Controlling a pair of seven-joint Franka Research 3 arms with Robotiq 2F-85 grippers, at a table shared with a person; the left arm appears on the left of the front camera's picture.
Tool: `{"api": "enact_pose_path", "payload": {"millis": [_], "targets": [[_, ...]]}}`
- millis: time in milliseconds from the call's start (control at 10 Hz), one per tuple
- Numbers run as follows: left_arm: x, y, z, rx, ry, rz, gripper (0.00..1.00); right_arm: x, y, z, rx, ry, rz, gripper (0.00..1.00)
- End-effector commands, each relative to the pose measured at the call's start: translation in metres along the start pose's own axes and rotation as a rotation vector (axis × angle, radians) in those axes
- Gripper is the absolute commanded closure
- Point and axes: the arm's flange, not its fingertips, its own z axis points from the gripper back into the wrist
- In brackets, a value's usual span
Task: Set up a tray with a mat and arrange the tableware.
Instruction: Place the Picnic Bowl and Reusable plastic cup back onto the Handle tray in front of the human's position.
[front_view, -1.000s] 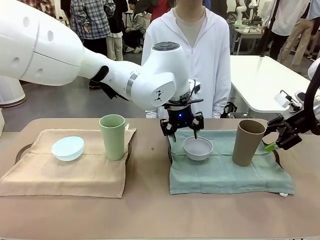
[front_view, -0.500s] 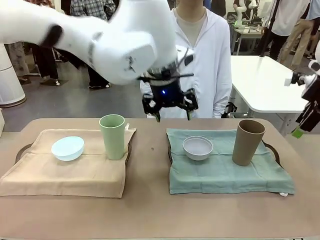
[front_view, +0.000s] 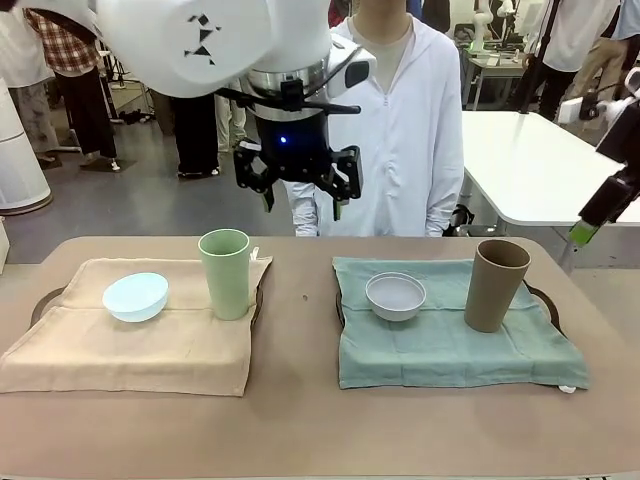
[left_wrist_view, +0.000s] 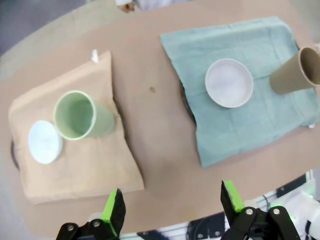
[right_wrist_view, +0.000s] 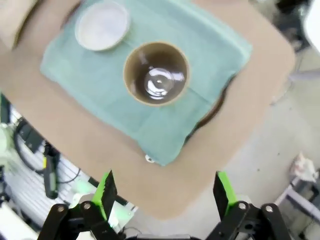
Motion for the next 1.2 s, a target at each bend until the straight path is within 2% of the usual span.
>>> {"api": "enact_pose_path", "payload": {"millis": [0,100,1100], "targets": [[0.002,0.010,0.001,0.009,-0.039,-0.006,0.00,0.004,0.010,0.002,-0.015,-0.055,0.052,0.00],[0.000,0.000,0.000,0.000,0.000,0.000,0.00,0.000,0.000,0.000,0.000,0.000,0.000,0.00],[0.000,0.000,0.000,0.000,0.000,0.000,0.00,0.000,0.000,0.000,0.000,0.000,0.000,0.00]]}}
